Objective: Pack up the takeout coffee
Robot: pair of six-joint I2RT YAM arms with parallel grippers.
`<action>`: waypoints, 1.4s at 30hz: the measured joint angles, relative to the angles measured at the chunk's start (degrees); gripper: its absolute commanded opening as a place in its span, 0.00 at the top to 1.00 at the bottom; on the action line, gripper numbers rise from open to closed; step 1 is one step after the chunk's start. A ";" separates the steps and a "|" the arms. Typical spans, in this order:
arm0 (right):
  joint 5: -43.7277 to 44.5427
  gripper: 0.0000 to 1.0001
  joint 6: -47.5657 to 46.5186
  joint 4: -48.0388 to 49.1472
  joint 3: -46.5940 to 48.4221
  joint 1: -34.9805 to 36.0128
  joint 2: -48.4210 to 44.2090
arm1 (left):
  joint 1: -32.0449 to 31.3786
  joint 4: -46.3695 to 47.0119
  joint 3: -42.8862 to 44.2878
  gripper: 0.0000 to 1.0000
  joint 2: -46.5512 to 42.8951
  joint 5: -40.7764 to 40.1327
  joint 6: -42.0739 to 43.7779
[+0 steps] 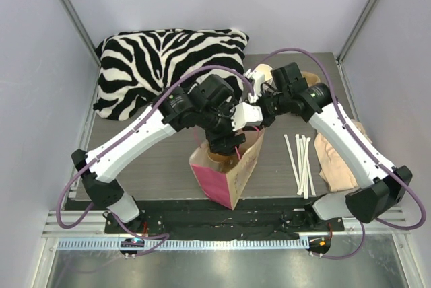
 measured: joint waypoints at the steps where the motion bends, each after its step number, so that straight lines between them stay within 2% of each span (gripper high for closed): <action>1: -0.33 0.53 -0.02 0.13 -0.22 -0.11 -0.42 | 0.00 1.14 -1.55 0.75 -0.26 -0.04 0.44; 2: -0.68 0.42 -0.44 0.13 -0.28 -0.22 -0.87 | 0.00 1.92 -3.02 0.75 -0.52 -0.04 0.68; 4: -1.55 0.32 -1.64 -0.17 -0.26 -0.79 -1.53 | 0.00 3.37 -5.66 0.75 -1.14 0.13 1.31; 5: -2.14 0.23 -2.58 -0.57 -0.13 -1.14 -1.68 | -0.04 3.74 -6.91 0.75 -1.49 0.28 1.77; 8: -3.30 0.11 -5.77 -2.82 1.40 -2.84 -1.16 | -0.37 4.11 -9.60 0.75 -2.14 0.61 2.89; 15: -6.64 0.06 -13.97 -7.04 11.58 -5.81 6.05 | -0.76 4.59 -10.91 0.76 -3.34 0.79 4.55; 24: -9.90 0.06 -17.11 -10.16 14.03 -5.92 8.79 | -0.79 7.63 -9.27 0.77 -8.22 -1.70 4.70; 30: -10.19 0.19 -17.00 -10.27 14.01 -5.92 8.79 | -0.81 9.84 -3.30 0.76 -9.84 -4.20 4.59; 35: -9.70 0.25 -16.55 -10.12 12.04 -5.92 8.66 | -0.79 10.97 2.34 0.75 -10.19 -5.31 3.37; 38: -9.05 0.37 -16.09 -10.08 10.54 -5.92 8.66 | -0.79 11.39 5.40 0.75 -10.36 -5.90 2.25; 39: -8.87 0.45 -15.67 -10.01 10.19 -5.92 8.68 | -0.81 11.54 6.29 0.75 -10.45 -6.25 1.86; 41: -8.57 0.55 -14.88 -9.77 9.81 -5.92 8.68 | -0.72 11.98 8.04 0.74 -10.58 -7.32 0.52; 42: -8.35 0.66 -14.43 -9.49 9.70 -5.92 8.68 | -0.63 12.24 8.63 0.74 -10.64 -7.76 0.04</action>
